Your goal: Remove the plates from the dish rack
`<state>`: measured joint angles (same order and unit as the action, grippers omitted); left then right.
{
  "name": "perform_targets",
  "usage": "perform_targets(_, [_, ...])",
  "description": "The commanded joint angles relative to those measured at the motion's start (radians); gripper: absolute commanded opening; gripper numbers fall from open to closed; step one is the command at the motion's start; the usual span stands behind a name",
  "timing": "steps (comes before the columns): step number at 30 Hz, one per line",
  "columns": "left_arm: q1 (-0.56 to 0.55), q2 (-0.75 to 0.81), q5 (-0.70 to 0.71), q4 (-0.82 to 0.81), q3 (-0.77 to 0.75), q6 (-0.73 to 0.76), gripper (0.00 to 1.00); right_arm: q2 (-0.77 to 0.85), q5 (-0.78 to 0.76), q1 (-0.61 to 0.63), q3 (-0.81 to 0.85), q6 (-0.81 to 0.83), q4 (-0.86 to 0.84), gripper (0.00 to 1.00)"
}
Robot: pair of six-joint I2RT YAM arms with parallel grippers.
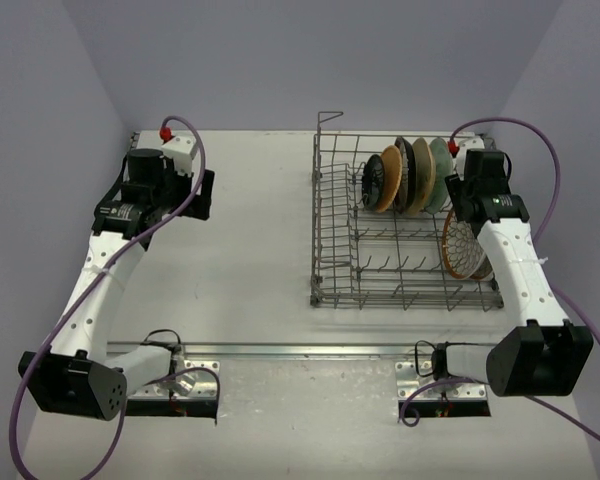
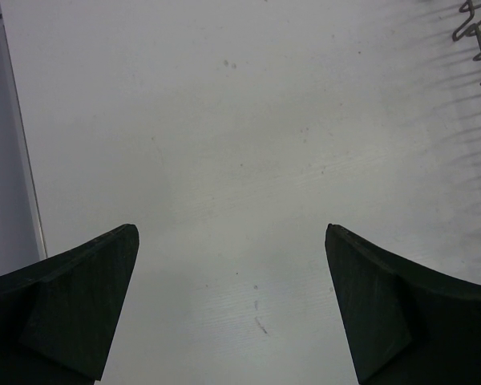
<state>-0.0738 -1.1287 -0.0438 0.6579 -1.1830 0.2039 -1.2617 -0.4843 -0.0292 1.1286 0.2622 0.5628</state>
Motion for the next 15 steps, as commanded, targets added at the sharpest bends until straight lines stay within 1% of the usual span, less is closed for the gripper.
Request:
perform_targets(1, [-0.004, -0.011, 0.018, -0.041, -0.073, -0.009, 1.00, -0.017, 0.005, 0.005, 0.025, -0.083, 0.008, 0.64])
perform_targets(15, [-0.004, -0.076, 0.024, 0.035, -0.191, -0.004, 1.00, -0.048, -0.037, 0.005, -0.080, -0.097, -0.081, 0.62])
